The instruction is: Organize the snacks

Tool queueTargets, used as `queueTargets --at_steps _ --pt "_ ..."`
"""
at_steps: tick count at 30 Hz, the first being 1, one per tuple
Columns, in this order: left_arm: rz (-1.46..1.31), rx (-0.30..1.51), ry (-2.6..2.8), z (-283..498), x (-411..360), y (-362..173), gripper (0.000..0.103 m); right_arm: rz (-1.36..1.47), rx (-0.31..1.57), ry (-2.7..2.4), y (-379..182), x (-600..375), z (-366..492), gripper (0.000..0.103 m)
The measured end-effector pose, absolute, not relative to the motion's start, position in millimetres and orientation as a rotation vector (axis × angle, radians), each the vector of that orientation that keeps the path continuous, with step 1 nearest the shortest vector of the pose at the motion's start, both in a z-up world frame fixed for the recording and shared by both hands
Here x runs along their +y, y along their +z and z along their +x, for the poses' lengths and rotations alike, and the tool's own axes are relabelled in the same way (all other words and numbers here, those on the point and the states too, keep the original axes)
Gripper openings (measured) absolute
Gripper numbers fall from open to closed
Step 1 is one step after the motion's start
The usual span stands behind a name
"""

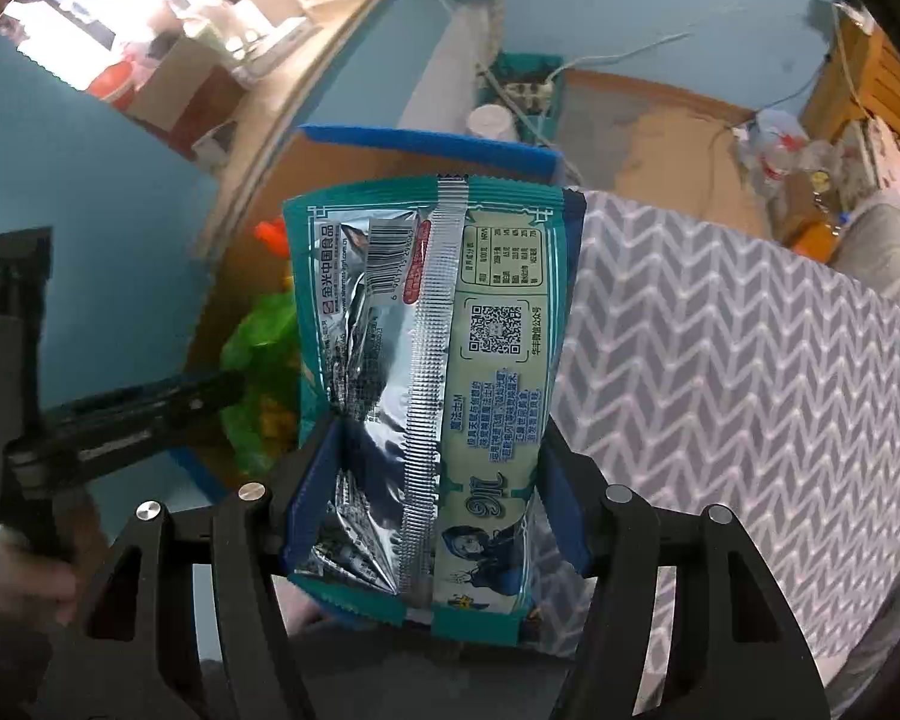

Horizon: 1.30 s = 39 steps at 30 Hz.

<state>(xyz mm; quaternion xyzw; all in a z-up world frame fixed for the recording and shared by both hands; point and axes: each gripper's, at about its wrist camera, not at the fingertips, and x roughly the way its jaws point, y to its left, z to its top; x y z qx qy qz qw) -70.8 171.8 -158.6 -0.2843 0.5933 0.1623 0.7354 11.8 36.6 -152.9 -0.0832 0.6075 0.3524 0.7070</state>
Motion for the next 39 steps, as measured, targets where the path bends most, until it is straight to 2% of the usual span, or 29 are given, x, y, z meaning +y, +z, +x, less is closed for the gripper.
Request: queueTargets --at_steps 10,20,21,22,30,33,39 --pt "-0.642 1.281 0.37 -87 190 -150 0.056 -0.251 1.363 0.841 -168 86 -13 0.063" --pt "-0.663 1.259 0.406 -111 206 -138 0.06 -0.323 1.351 0.836 -180 108 -26 0.064" --pt "-0.666 1.257 0.408 -113 207 -137 0.061 -0.328 1.346 0.837 -179 109 -27 0.071" --pt "-0.668 1.253 0.41 -115 207 -135 0.063 -0.331 1.345 0.837 -178 110 -27 0.073" --pt "-0.657 1.215 0.395 -119 200 -113 0.066 -0.343 1.281 0.812 -152 105 -25 0.073" --pt "-0.646 1.19 0.391 -118 194 -100 0.073 -0.331 1.257 0.793 -139 100 -21 0.073" --pt "-0.605 1.145 0.375 -113 184 -76 0.075 -0.307 1.203 0.751 -114 87 -13 0.073"
